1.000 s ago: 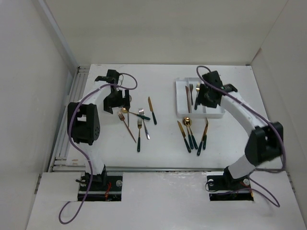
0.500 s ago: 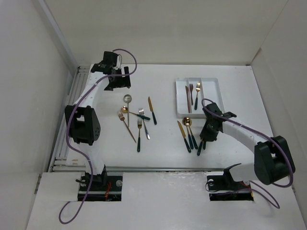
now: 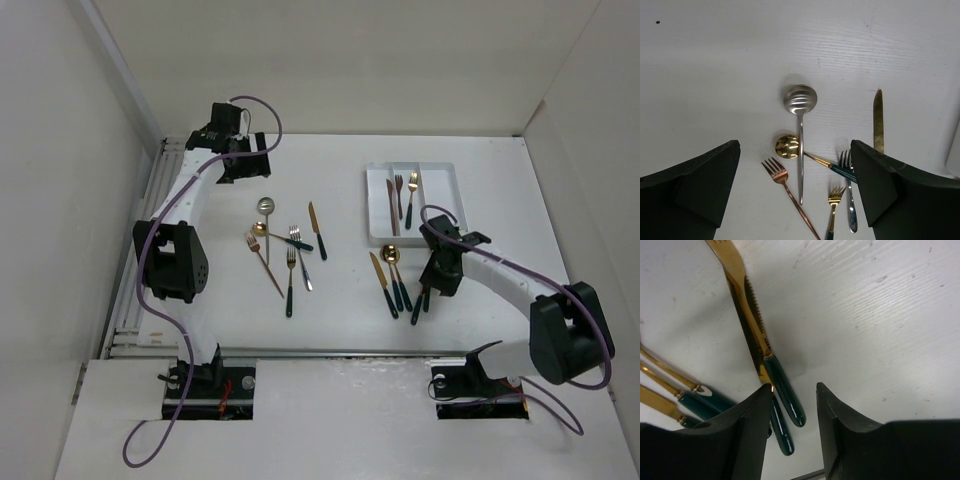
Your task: Sort the eating utensils into containers
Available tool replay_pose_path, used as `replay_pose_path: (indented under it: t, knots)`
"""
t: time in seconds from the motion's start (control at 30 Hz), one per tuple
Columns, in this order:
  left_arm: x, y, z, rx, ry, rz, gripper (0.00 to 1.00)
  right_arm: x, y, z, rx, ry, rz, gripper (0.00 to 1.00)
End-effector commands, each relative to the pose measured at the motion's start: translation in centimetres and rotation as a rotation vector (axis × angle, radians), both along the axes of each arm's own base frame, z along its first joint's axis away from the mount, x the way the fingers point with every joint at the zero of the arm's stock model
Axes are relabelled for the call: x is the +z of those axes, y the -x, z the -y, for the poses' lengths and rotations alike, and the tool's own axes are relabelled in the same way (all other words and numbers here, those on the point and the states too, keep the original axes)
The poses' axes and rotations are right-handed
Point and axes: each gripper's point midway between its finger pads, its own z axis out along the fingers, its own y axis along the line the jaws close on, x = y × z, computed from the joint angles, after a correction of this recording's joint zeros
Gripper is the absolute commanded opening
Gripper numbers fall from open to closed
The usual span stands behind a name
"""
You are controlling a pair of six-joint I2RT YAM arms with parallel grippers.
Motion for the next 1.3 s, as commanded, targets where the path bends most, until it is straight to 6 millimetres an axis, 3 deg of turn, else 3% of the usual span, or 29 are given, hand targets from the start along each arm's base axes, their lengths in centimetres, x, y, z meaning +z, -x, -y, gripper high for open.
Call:
replay_pose_path:
  t: [0.0,0.13,0.27,0.57,0.73,0.83,0.87,0.9,1.0,1.07,1.1,1.13,1.17,1.2,1.23,1.27]
  knots:
    - [4.8,-0.9,-0.2,0.02,0.051,0.118,0.91,-0.2,-1.1,0.4,0.002,0.055,0.013,0.47]
    - [4.7,-0.8,-0.3,0.031,0.077,0.105,0.91,-1.7,-1.2,0.2,0.006,0.047,-0.032,0.4]
    - [4.6,-0.6,-0.3,0.032,0.076,0.096,0.91,-1.6,-1.9,0.0,0.032,0.048,-0.017,0.35]
    - [3.5,-0.8,-0.5,0.038,0.065,0.069,0.91,-1.1,-1.8,0.1,0.059,0.048,0.001,0.03]
    - [3.5,-1.3,-1.6,0.082,0.037,0.067,0.89,1.7,-2.1,-0.3,0.109,0.098,0.045,0.0]
    - [3.7,-2.0,-2.1,0.102,0.013,0.074,0.88,5.9,-3.3,-0.7,0.136,0.133,0.133,0.0]
    - [4.0,-2.0,-2.3,0.111,0.002,0.079,0.88,8.4,-4.9,-1.2,0.146,0.134,0.211,0.0]
    - [4.0,-2.3,-2.5,0.118,-0.006,0.081,0.87,9.7,-5.5,-1.8,0.174,0.127,0.245,0.0]
    - [5.6,-3.4,-3.3,0.132,-0.047,0.139,0.87,14.0,-9.6,-2.9,0.275,0.131,0.399,0.0]
    - [6.9,-4.1,-3.7,0.14,-0.068,0.177,0.87,14.7,-13.4,-3.8,0.4,0.165,0.456,0.0]
    - [7.4,-4.2,-3.9,0.15,-0.078,0.19,0.87,16.2,-15.6,-3.5,0.408,0.176,0.495,0.0]
    - [7.4,-4.2,-4.0,0.139,-0.088,0.191,0.87,16.2,-17.0,-3.5,0.431,0.187,0.498,0.0]
    - [7.8,-4.3,-4.3,0.137,-0.105,0.202,0.87,14.4,-19.0,-3.5,0.486,0.221,0.456,0.0]
    - [8.5,-4.2,-4.5,0.146,-0.112,0.215,0.87,15.3,-20.9,-3.3,0.49,0.214,0.477,0.0]
    - [8.5,-4.2,-4.7,0.141,-0.129,0.216,0.87,15.0,-22.2,-3.4,0.506,0.219,0.476,0.0]
    - [8.9,-4.0,-4.9,0.141,-0.141,0.226,0.87,12.8,-23.3,-3.2,0.53,0.24,0.421,0.0]
